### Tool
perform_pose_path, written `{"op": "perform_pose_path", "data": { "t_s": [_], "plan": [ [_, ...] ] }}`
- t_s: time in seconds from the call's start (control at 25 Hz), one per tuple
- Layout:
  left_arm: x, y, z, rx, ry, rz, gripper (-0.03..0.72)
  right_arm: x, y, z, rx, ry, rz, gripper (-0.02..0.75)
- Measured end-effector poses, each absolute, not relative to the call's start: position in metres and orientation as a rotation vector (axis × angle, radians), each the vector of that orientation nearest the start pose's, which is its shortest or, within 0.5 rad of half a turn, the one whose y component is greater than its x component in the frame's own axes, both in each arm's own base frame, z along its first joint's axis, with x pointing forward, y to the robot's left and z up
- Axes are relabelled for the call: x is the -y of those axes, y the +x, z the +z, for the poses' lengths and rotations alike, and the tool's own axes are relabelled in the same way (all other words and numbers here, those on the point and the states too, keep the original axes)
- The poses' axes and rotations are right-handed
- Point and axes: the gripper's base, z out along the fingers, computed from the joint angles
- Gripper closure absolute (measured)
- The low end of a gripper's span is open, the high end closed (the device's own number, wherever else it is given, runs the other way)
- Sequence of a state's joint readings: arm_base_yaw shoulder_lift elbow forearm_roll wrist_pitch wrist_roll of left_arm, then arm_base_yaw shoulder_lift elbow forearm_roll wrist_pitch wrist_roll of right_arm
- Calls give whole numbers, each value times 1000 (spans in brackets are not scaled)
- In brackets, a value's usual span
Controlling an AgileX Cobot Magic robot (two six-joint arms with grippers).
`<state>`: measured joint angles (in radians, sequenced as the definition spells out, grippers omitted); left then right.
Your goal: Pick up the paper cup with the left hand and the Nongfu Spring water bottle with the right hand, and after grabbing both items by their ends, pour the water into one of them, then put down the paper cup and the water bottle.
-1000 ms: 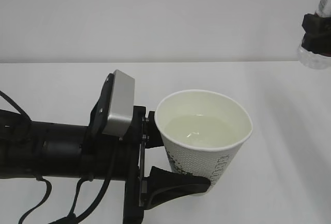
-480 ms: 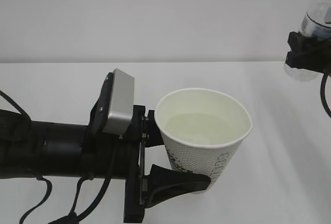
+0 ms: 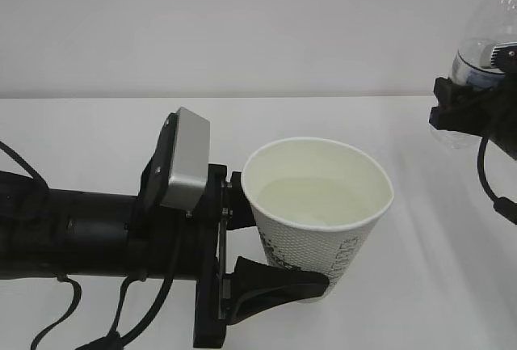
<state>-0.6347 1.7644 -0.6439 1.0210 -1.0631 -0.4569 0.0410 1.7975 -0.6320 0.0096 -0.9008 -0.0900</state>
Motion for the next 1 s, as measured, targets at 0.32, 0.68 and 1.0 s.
{"op": "perform_pose_path", "data": {
  "t_s": [0.32,0.68,1.0],
  "plan": [
    [231,200,172,-1382,1283,-1063,169,-13,341,146,-1778,-106,-38,253],
    [231,200,172,-1383,1283,-1061,170,-14,353,136,-1782,-106,-38,253],
    [231,201,171,-1396,1276,-1053,170,-14,353,137,-1774,-106,-38,253]
  ]
}}
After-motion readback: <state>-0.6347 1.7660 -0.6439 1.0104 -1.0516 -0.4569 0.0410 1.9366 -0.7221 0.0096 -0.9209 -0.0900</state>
